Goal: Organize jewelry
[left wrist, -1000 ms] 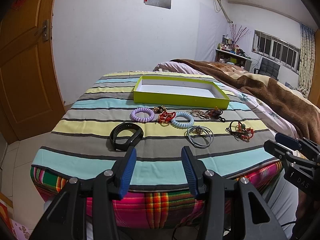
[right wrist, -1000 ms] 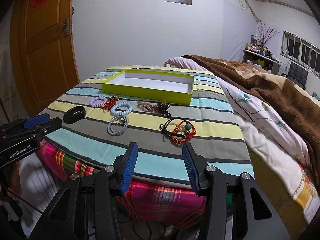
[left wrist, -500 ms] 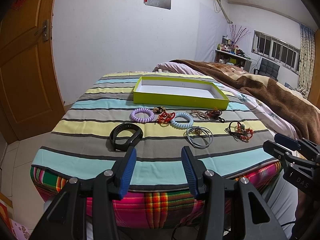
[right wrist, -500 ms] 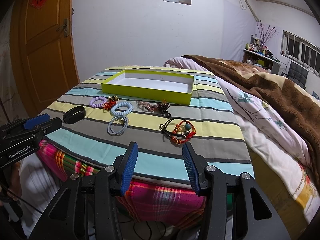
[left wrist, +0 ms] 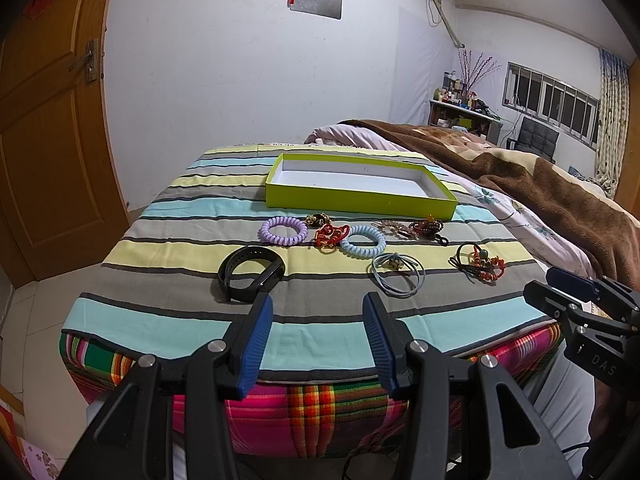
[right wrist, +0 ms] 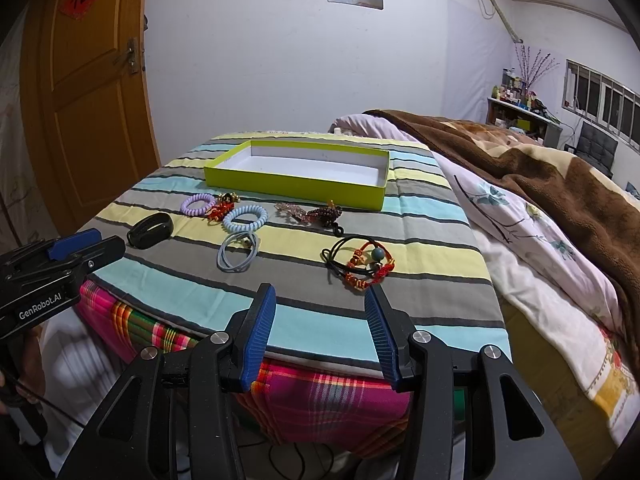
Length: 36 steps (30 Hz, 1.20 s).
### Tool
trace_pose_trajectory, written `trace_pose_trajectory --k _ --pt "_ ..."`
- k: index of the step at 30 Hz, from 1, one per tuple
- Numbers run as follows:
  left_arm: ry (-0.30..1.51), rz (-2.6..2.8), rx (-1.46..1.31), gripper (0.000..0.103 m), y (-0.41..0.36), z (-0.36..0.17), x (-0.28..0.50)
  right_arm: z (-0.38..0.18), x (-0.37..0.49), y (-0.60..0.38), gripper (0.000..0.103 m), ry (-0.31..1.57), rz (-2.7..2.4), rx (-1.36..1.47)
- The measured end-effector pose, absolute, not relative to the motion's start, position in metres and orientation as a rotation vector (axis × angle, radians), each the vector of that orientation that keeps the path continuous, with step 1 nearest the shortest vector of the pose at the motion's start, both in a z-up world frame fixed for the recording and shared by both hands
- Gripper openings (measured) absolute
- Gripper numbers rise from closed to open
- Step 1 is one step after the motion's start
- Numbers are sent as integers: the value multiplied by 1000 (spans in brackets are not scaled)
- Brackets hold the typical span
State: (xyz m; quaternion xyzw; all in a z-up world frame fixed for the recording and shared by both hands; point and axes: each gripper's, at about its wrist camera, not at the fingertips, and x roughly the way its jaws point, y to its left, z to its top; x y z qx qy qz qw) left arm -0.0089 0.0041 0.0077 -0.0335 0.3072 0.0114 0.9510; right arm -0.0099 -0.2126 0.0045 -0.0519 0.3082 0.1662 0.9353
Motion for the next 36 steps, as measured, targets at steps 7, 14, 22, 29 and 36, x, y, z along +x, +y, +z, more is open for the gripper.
trace_pose_trajectory --k 7,14,22,29,36 --pt "627 25 -74 49 4 7 -8 4 -9 -212 47 633 341 -106" --pt "627 27 -84 49 8 4 -1 2 0 -211 47 640 337 -100" --pt "635 75 -96 49 27 -3 15 -6 20 -214 47 662 319 -94" --pt "657 156 -102 49 53 -13 36 -16 42 -220 47 699 292 -77" --pt "691 192 -126 49 72 -22 59 -25 67 -226 47 743 262 -36"
